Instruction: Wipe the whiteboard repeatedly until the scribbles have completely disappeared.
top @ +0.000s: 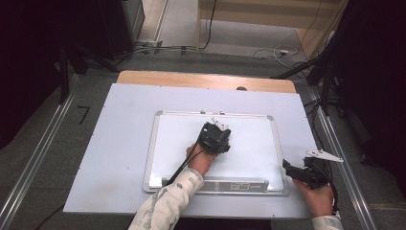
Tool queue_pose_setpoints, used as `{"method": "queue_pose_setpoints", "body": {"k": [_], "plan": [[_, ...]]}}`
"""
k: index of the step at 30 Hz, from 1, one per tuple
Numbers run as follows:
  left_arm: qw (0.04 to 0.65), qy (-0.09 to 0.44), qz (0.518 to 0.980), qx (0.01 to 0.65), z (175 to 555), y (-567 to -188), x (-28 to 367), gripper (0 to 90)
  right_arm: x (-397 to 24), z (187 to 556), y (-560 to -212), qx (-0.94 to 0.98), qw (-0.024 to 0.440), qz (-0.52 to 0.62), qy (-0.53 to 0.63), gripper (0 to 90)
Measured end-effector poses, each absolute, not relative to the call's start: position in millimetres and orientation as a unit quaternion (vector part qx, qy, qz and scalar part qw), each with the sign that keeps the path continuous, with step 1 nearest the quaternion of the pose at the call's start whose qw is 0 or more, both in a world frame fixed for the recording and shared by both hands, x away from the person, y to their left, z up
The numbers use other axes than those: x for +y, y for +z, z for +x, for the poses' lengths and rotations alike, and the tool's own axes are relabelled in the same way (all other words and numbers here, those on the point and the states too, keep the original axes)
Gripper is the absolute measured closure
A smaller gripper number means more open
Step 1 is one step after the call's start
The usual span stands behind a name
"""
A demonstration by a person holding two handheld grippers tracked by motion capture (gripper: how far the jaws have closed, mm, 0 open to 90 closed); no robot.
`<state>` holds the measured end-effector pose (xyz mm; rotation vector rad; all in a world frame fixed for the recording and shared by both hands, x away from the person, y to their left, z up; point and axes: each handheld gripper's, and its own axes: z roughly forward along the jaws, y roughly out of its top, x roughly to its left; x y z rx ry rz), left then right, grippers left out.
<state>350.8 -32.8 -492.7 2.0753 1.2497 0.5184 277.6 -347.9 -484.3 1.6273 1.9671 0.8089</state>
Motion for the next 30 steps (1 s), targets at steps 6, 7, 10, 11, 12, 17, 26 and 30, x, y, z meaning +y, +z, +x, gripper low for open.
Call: {"method": "queue_pose_setpoints", "body": {"k": [6,7,10,11,12,17,26,30], "plan": [[0.332,0.192,0.799,0.463,346,-493,-41,40.3,-348,278,-485,0.716,0.230,0.590,0.293,12.7],[0.332,0.191,0.799,0.463,346,-493,-41,40.3,-348,278,-485,0.716,0.231,0.590,0.293,12.7],[0.333,0.187,0.799,0.464,346,-492,-41,40.3,-348,278,-485,0.716,0.231,0.590,0.294,12.7],[0.333,0.184,0.800,0.464,346,-492,-41,40.3,-348,278,-485,0.715,0.230,0.591,0.293,12.7],[0.333,0.182,0.800,0.464,345,-492,-41,40.3,-349,278,-485,0.715,0.230,0.591,0.293,12.7],[0.341,0.171,0.793,0.474,344,-488,-37,40.3,-349,279,-485,0.715,0.230,0.592,0.292,12.7],[0.372,0.189,0.765,0.491,341,-462,-15,40.2,-347,279,-485,0.717,0.231,0.589,0.292,12.7],[0.374,0.195,0.752,0.506,342,-458,-1,40.2,-346,280,-485,0.717,0.229,0.590,0.292,12.7]]}}
